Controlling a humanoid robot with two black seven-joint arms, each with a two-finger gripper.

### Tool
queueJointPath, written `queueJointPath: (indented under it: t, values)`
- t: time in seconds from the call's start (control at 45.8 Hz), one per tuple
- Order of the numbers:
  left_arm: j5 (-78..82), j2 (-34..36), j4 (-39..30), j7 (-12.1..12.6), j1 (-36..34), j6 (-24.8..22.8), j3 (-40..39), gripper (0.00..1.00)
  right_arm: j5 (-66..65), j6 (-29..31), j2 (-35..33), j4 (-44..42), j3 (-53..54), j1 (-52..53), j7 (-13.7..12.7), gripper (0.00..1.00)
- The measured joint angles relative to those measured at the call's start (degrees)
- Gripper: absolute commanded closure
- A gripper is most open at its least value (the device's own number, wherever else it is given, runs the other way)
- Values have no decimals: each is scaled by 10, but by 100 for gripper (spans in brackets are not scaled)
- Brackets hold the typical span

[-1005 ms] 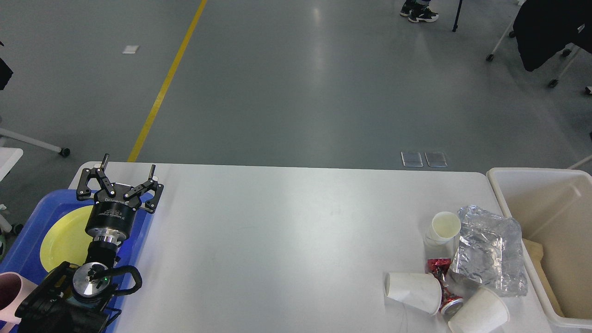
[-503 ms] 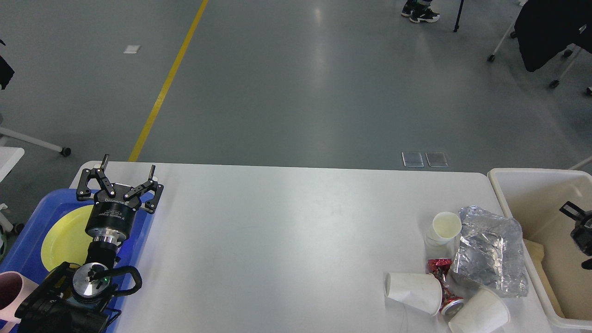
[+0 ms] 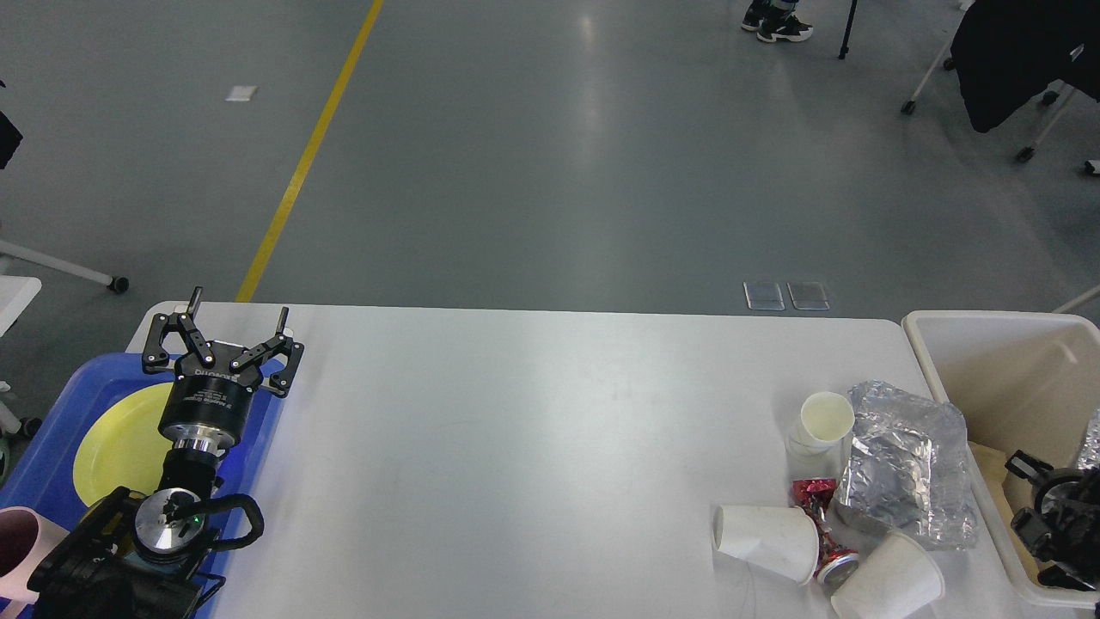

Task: Tidy desktop
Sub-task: 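Lower the foil into the white bin and open the gripper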

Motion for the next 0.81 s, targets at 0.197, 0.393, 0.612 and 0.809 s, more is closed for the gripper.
queueJointPath:
  t: [0.197,0.393,0.612,0.809]
  values:
    - [0,0,0,0,0,0,0,4,0,-4,16,0,-5,-2,-7,100]
    - [0,0,0,0,0,0,0,4,1,-36,22,-1,-3,-11,-10,6]
    - [0,0,0,0,-1,0,0,4,2,-129,22,-1,1,-12,-9,0]
    - [0,0,0,0,-1,0,0,4,2,-137,23,3,0,-11,-9,0]
